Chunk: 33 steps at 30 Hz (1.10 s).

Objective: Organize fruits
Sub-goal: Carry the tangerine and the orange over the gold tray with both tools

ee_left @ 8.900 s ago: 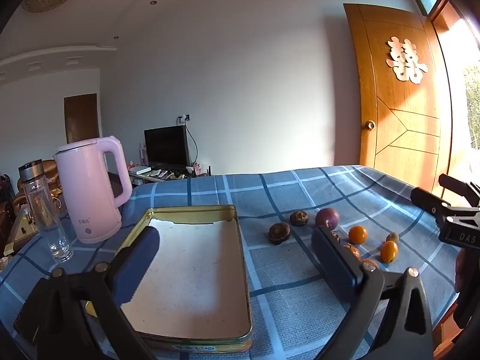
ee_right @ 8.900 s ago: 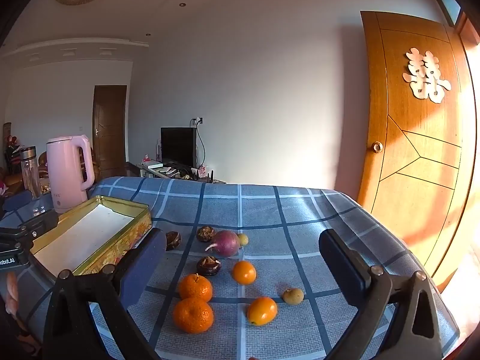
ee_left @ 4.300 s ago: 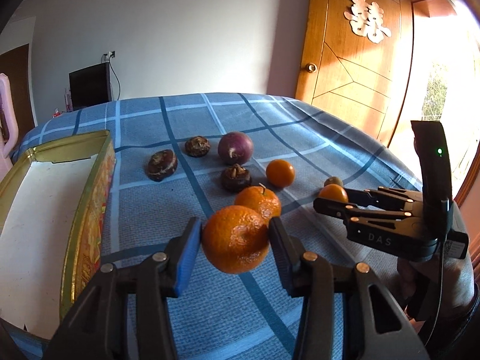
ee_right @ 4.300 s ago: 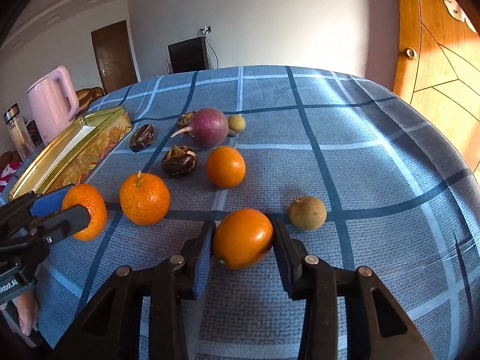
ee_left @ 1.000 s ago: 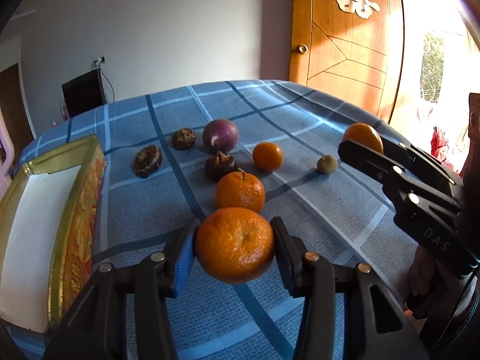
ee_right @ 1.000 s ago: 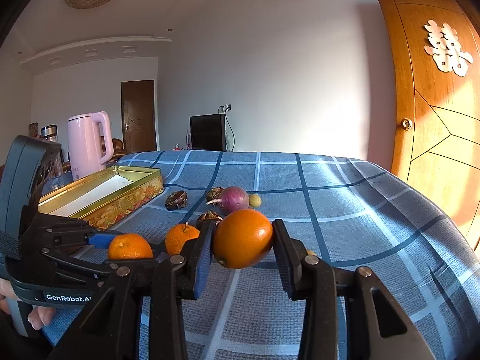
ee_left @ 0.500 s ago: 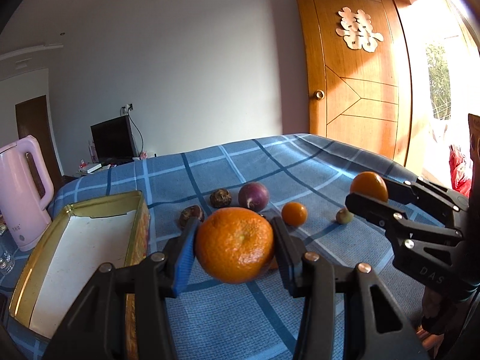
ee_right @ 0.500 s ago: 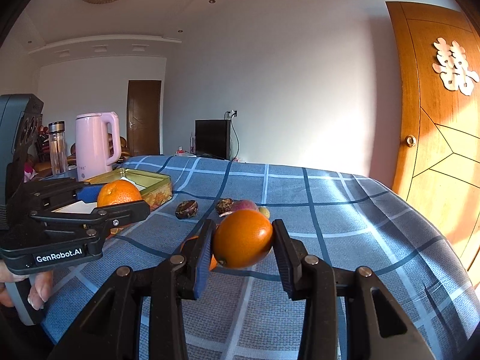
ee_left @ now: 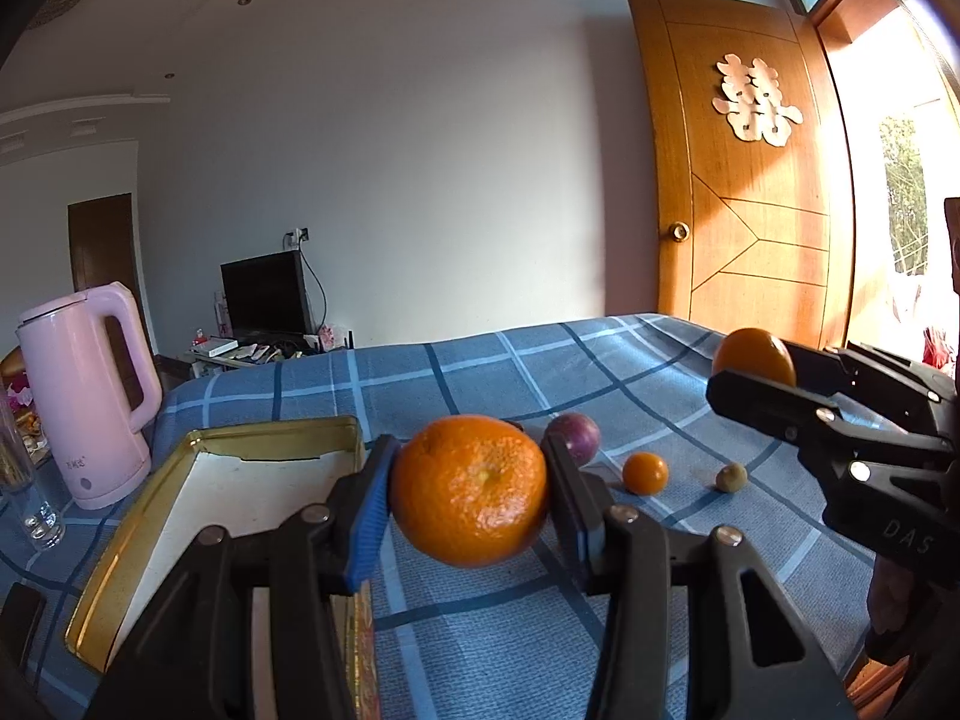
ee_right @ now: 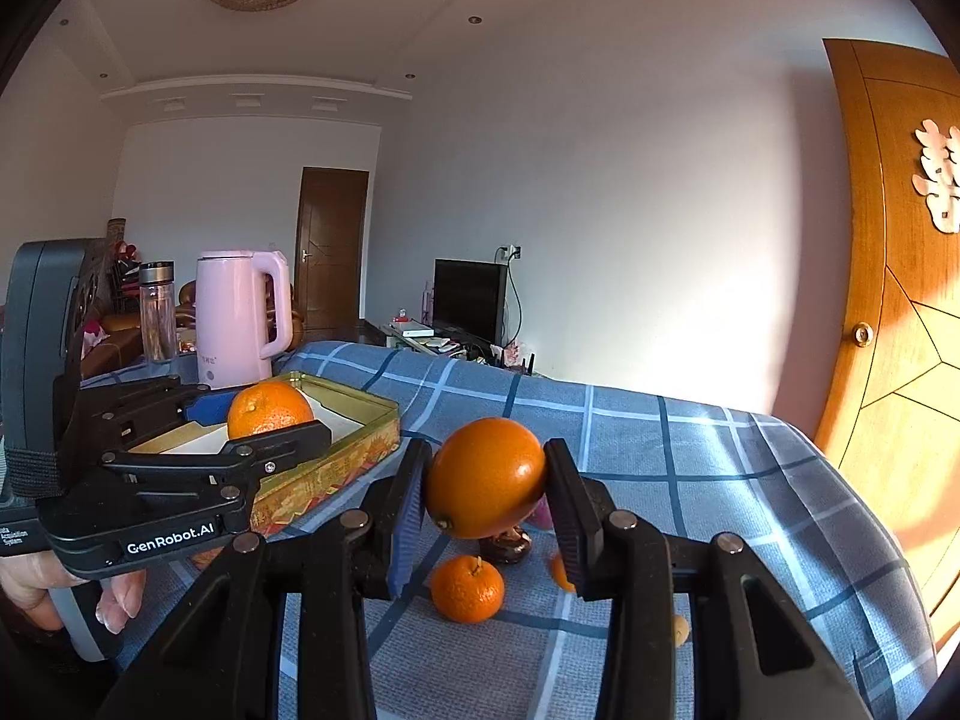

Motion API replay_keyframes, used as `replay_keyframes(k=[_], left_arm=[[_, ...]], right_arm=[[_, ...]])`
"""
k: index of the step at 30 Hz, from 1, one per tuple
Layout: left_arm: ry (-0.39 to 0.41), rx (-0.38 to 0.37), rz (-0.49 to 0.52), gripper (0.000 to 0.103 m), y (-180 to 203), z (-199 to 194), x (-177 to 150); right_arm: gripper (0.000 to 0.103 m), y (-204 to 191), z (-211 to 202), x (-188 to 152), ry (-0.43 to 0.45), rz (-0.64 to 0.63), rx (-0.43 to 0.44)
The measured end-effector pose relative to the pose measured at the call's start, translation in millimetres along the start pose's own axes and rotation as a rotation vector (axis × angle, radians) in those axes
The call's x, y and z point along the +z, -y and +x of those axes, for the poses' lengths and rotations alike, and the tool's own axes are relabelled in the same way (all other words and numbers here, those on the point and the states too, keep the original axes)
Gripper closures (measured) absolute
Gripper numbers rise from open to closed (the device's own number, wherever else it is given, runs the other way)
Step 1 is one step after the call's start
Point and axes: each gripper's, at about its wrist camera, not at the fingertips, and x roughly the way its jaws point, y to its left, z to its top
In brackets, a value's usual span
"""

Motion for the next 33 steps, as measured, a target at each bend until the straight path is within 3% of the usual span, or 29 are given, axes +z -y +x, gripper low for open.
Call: replay_keyframes(k=[22, 33], left_arm=[[-0.042, 0.145, -0.095, 0.053, -85, 3, -3], [-0.119, 0.194, -0.127, 0.053, -128, 19, -17]], right_arm=[[0.063, -72, 58, 61, 0.0, -0.155, 0.132], [0.063, -109, 107, 53, -0.082, -0.202, 0.208]])
